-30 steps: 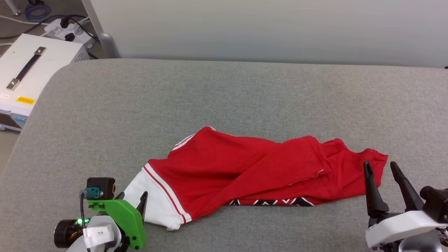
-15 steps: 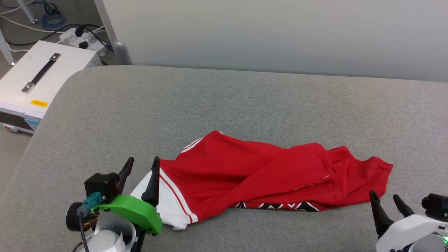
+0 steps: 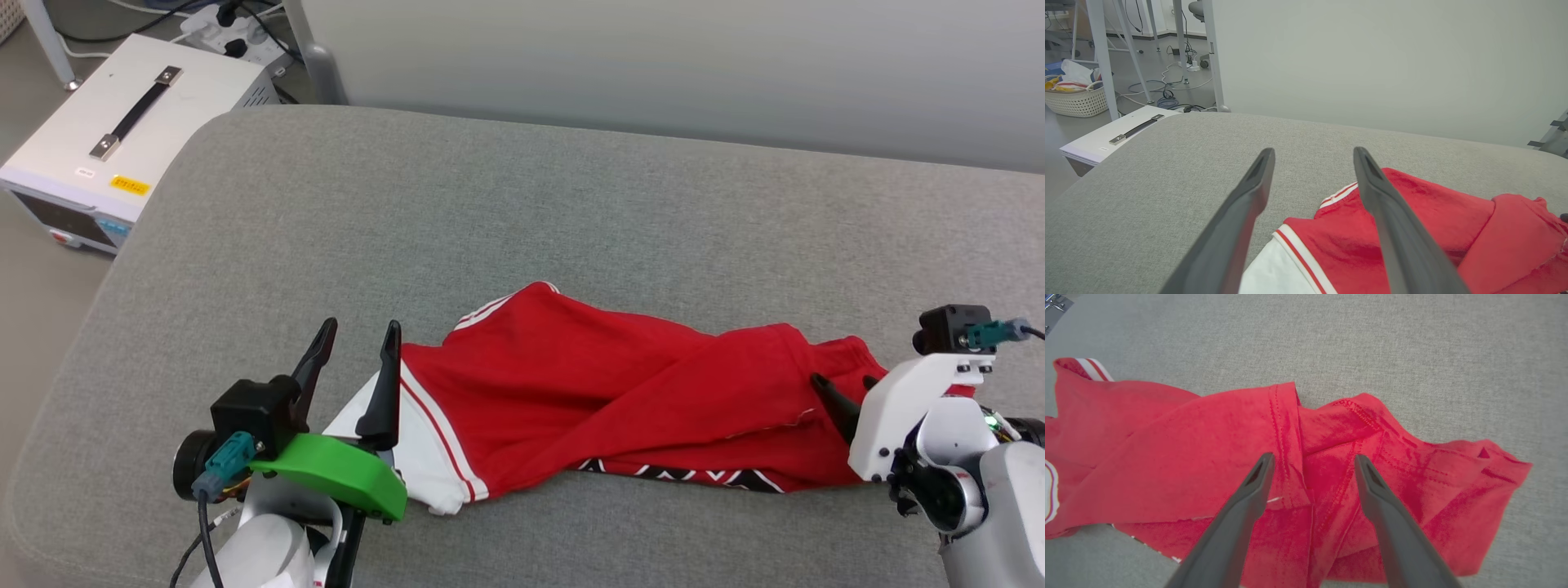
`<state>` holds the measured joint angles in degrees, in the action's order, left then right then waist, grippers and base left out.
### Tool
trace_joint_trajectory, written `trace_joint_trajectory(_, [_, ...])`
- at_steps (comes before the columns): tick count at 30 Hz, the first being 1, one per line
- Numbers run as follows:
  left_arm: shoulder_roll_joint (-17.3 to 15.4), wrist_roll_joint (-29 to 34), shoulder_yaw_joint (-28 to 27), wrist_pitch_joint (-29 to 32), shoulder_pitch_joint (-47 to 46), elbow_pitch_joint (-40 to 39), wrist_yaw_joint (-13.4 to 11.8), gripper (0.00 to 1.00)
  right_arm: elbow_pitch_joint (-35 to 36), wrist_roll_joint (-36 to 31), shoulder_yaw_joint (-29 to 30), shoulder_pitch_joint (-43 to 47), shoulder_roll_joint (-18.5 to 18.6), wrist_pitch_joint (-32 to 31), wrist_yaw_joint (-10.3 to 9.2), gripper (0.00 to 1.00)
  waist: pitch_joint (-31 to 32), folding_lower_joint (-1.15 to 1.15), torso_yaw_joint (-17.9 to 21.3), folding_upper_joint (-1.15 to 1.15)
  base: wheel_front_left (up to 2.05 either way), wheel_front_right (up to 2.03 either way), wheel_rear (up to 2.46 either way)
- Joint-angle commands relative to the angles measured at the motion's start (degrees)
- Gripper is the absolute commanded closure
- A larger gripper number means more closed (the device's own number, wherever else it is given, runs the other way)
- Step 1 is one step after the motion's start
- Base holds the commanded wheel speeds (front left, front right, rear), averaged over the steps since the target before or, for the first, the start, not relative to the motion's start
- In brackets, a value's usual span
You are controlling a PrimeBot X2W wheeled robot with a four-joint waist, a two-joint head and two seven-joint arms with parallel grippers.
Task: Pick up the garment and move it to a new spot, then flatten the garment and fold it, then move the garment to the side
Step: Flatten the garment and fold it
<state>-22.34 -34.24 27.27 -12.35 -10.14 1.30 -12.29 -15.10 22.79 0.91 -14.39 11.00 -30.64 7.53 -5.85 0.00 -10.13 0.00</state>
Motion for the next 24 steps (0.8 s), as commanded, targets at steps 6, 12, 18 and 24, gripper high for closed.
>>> trace_joint_trajectory(6, [1.0, 0.57, 0.03, -1.02, -2.1, 0.35, 0.97, 0.0, -8.61, 0.41, -4.85, -7.04, 2.0, -4.66, -0.04, 0.0, -3.5, 0.0, -2.5, 0.0, 0.0, 0.0, 0.0])
trace_joint_trajectory(12, [1.66, 0.28, -0.05, -1.63, -2.64, 2.19, 2.14, 0.0, -16.63, 2.59, -8.6, -9.56, 2.48, -10.16, -0.04, 0.46, -4.4, 0.0, -3.06, 0.0, 0.0, 0.0, 0.0])
trace_joint_trajectory(18, [2.12, 0.32, 0.01, -1.94, -2.72, 3.17, 2.61, 0.0, -15.99, 5.46, -11.07, -10.28, 2.46, -10.19, -0.04, 1.0, -3.97, 0.0, -2.74, 0.0, 0.0, 0.0, 0.0])
trace_joint_trajectory(24, [1.66, 0.27, 0.36, -1.66, -2.03, 3.8, 2.62, 0.0, -6.3, 5.96, -12.03, -8.38, 4.05, -7.92, -0.04, 1.0, -1.35, 0.0, -1.73, 0.0, 0.0, 0.0, 0.0])
